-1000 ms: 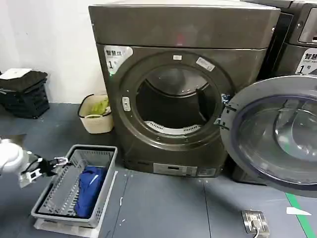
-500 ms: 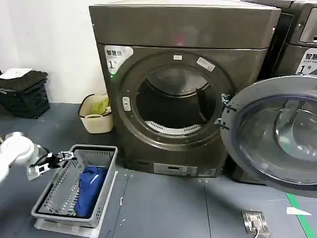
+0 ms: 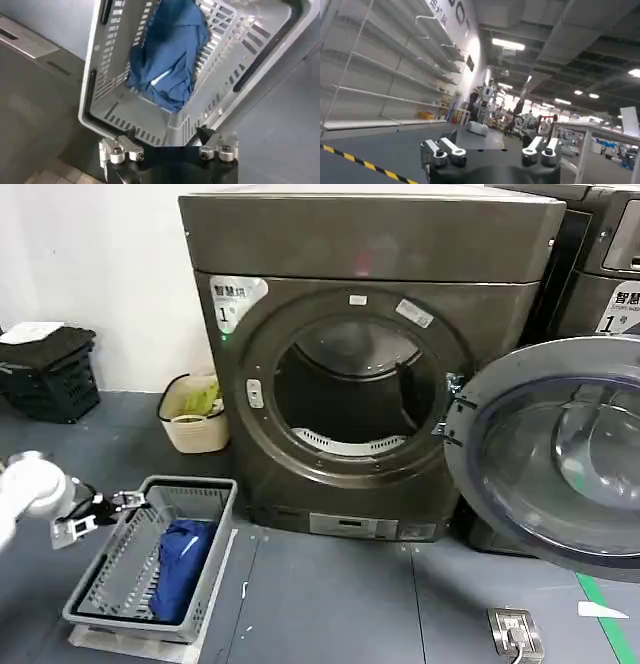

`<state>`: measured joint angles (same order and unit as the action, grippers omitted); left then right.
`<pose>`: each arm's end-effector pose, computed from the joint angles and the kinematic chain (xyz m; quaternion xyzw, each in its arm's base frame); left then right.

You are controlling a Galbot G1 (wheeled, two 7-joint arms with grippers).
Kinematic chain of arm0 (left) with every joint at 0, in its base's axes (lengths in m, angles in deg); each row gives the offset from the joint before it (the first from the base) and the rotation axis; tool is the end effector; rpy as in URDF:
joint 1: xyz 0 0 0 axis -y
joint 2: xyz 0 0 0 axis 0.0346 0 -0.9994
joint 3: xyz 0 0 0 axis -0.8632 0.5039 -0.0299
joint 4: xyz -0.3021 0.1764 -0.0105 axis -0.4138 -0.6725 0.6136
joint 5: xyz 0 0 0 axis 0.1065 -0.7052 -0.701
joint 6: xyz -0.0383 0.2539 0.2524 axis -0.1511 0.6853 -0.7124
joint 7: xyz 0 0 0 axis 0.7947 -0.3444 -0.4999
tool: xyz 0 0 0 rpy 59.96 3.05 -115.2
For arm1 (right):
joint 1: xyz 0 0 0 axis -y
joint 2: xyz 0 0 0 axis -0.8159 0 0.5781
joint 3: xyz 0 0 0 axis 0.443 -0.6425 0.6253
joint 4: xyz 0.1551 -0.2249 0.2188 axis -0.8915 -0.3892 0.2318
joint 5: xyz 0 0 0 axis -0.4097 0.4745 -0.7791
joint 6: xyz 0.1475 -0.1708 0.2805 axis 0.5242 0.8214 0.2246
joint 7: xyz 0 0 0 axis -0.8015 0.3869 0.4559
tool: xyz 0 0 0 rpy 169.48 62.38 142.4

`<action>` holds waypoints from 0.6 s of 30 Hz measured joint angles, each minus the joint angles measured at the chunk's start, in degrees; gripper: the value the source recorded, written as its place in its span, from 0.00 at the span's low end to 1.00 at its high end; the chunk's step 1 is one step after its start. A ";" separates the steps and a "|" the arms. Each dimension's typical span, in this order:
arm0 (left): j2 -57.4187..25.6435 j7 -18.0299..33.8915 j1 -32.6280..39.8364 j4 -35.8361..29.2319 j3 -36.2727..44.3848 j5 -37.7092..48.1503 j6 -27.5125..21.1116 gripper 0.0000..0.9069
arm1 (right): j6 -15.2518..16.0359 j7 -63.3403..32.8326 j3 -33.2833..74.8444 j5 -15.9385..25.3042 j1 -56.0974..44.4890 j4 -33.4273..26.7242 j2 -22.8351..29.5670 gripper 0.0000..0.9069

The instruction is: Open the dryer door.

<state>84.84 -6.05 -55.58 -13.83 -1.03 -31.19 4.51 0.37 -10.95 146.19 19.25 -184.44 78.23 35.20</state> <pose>0.4467 0.2895 -0.1363 -0.4901 -0.1953 -0.8440 0.0964 -0.1822 -0.3864 -0.2514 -0.6615 -0.7295 0.1726 0.0202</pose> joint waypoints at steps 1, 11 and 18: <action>0.00 0.00 -0.06 -0.01 0.00 -0.12 0.00 1.00 | -0.02 0.02 0.00 0.02 0.00 0.00 0.03 1.00; -0.20 0.15 -0.35 -0.45 0.18 -0.13 0.00 1.00 | -0.05 0.06 -0.06 -0.08 0.00 -0.23 0.12 1.00; -0.91 0.25 -0.90 -1.51 0.20 1.08 0.00 1.00 | -0.20 0.13 -0.07 -0.06 0.01 -0.28 0.18 1.00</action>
<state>83.93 -5.79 -56.48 -15.34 -0.83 -30.11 4.51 0.18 -10.82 146.12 19.19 -184.43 77.95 35.38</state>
